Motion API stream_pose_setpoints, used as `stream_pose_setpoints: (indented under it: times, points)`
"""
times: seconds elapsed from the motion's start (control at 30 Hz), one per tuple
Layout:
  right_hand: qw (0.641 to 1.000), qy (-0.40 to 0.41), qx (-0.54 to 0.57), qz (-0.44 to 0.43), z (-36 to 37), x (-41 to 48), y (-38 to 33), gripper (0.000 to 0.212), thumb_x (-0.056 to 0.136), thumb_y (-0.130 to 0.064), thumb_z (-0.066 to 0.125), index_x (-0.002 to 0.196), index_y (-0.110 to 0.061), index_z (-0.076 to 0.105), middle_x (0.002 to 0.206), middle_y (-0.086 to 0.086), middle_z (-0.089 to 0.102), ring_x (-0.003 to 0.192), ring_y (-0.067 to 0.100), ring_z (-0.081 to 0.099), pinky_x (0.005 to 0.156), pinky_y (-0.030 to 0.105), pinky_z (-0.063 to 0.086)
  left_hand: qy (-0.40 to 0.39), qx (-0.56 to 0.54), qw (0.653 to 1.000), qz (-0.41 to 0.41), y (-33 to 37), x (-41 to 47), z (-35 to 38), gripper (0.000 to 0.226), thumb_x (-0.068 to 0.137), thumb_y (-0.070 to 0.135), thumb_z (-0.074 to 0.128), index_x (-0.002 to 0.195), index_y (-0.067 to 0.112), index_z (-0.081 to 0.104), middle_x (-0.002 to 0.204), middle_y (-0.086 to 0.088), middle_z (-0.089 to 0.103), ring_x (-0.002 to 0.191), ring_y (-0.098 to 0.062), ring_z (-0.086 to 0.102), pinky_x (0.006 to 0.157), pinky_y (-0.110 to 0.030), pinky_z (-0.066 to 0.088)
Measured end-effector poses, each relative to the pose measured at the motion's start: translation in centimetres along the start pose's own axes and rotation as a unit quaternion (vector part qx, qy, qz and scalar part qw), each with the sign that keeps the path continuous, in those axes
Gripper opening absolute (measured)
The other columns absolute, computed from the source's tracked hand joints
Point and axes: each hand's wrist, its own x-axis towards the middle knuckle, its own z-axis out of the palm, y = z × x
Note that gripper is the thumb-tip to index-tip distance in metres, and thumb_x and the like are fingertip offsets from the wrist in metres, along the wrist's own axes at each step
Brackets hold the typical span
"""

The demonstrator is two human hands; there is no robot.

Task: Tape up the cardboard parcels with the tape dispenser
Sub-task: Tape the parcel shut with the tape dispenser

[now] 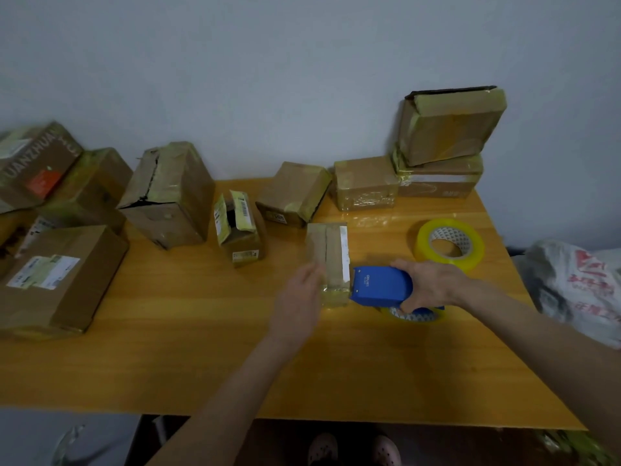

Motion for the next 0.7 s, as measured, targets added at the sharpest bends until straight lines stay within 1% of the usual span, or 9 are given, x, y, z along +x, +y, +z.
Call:
stream_pose_setpoints:
  times: [0.03,0.07,0.1,0.17,0.23,0.3,0.47,0.6,0.7]
  points:
    - [1.000,0.004,0.003,-0.002,0.0,-0.1,0.1,0.077,0.067,-0.063,0.072,0.130,-0.037,0.037,0.100,-0.012,0.056,0.095,0.017,0.057,0.075,0.036,0.052,-0.044,0.032,0.998,0.044,1.1,-0.2,0.7,0.059,0.095,0.007,0.045,0.149,0.016,0.024,0.156,-0.003,0.022,0.144,-0.020,0.020,0.117,-0.031,0.016]
    - [1.000,0.008,0.006,-0.006,-0.1,-0.3,0.1,0.081,0.066,-0.070,0.069,0.132,-0.038,0.035,0.101,-0.014,0.055,0.095,0.016,0.055,0.075,0.034,0.050,-0.083,0.067,0.992,0.062,1.7,-0.6,1.4,0.065,0.096,0.007,0.040,0.152,0.017,0.008,0.159,-0.002,0.003,0.147,-0.016,-0.001,0.119,-0.033,-0.001]
    - [1.000,0.013,0.008,-0.011,0.0,-0.4,0.2,0.082,0.066,-0.072,0.067,0.134,-0.039,0.035,0.102,-0.015,0.054,0.095,0.015,0.054,0.074,0.032,0.049,-0.113,0.097,0.987,0.064,1.7,-0.8,1.8,0.068,0.097,0.008,0.036,0.151,0.017,-0.005,0.158,-0.001,-0.012,0.144,-0.013,-0.016,0.117,-0.032,-0.012]
    - [0.999,0.025,0.018,-0.023,0.2,-0.8,0.6,0.078,0.067,-0.066,0.068,0.134,-0.040,0.036,0.102,-0.015,0.056,0.094,0.014,0.056,0.072,0.031,0.048,-0.154,0.132,0.978,0.055,1.1,-0.9,2.0,0.072,0.097,0.006,0.031,0.148,0.018,-0.018,0.154,0.000,-0.026,0.141,-0.012,-0.027,0.116,-0.032,-0.017]
    - [0.998,0.017,0.051,-0.024,0.3,-1.2,1.3,0.079,0.068,-0.057,0.070,0.137,-0.041,0.034,0.107,-0.013,0.058,0.097,0.015,0.058,0.078,0.035,0.052,-0.176,0.138,0.973,0.057,0.7,-0.8,1.8,0.074,0.096,0.006,0.033,0.146,0.019,-0.021,0.153,0.000,-0.029,0.140,-0.012,-0.028,0.115,-0.032,-0.017]
    - [0.996,0.008,0.084,-0.021,0.2,-1.7,2.0,0.081,0.068,-0.052,0.072,0.138,-0.041,0.033,0.111,-0.010,0.058,0.100,0.017,0.058,0.085,0.041,0.053,-0.179,0.142,0.971,0.064,0.5,-0.6,1.9,0.077,0.095,0.007,0.036,0.146,0.019,-0.021,0.154,0.001,-0.028,0.140,-0.011,-0.028,0.114,-0.031,-0.018]
    - [0.994,-0.008,0.103,-0.038,0.1,-2.4,3.1,0.079,0.071,-0.045,0.074,0.138,-0.042,0.032,0.112,-0.011,0.057,0.101,0.015,0.057,0.087,0.041,0.052,-0.177,0.144,0.971,0.071,0.1,-0.6,1.9,0.079,0.094,0.008,0.039,0.144,0.021,-0.021,0.153,0.003,-0.027,0.139,-0.009,-0.028,0.112,-0.029,-0.019]
    - [0.998,-0.025,0.059,-0.022,-0.5,-3.0,3.7,0.079,0.073,-0.045,0.073,0.140,-0.041,0.032,0.113,-0.011,0.057,0.100,0.015,0.057,0.085,0.039,0.052,-0.169,0.147,0.971,0.087,-0.2,-0.4,1.5,0.079,0.095,0.011,0.041,0.146,0.021,-0.019,0.150,0.004,-0.028,0.137,-0.007,-0.027,0.110,-0.027,-0.021]
    - [0.999,-0.032,-0.030,-0.006,-1.0,-2.6,2.1,0.073,0.072,-0.052,0.068,0.136,-0.043,0.032,0.104,-0.011,0.058,0.095,0.017,0.057,0.074,0.037,0.052,-0.168,0.145,0.972,0.081,-0.3,-0.3,1.7,0.079,0.094,0.012,0.043,0.150,0.020,-0.013,0.151,0.005,-0.025,0.138,-0.007,-0.025,0.112,-0.028,-0.019]
